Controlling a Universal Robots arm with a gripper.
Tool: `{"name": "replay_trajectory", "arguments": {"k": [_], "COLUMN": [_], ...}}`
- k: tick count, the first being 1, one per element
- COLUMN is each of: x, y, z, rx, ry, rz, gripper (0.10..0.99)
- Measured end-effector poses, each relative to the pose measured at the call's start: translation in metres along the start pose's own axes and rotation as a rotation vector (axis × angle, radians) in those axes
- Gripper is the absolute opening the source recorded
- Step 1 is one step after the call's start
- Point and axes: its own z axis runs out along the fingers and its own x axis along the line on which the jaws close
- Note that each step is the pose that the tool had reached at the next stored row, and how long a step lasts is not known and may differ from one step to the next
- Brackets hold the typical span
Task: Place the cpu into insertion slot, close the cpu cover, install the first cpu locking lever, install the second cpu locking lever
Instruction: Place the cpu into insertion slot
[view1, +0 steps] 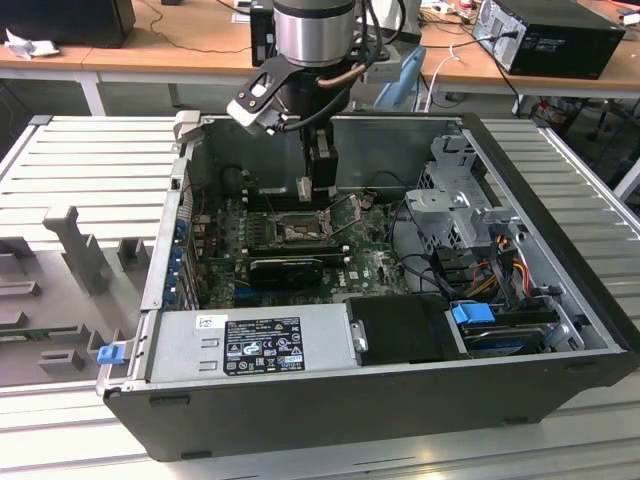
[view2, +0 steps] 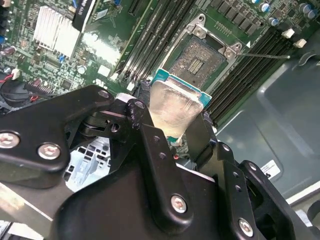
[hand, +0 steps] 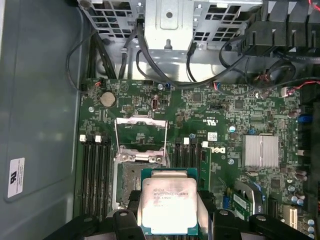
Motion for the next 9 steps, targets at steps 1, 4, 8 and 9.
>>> {"name": "replay_trajectory", "arguments": {"k": [1, 4, 8, 9], "x": [0.0, -0.0001, -0.0001, -0.0002], "y": [-0.0001, -0.0004, -0.0007, -0.0008], "z": [0.0013, 0.0048, 0.0077, 0.0087], "rx": [0.0, -0.001, -0.001, -0.001], "ry": [-0.0014, -0.0047, -0.0049, -0.0048], "rz": [0.016, 0.056, 0.057, 0.057], "gripper": [0.529, 0.529, 0.529, 0.529]}}
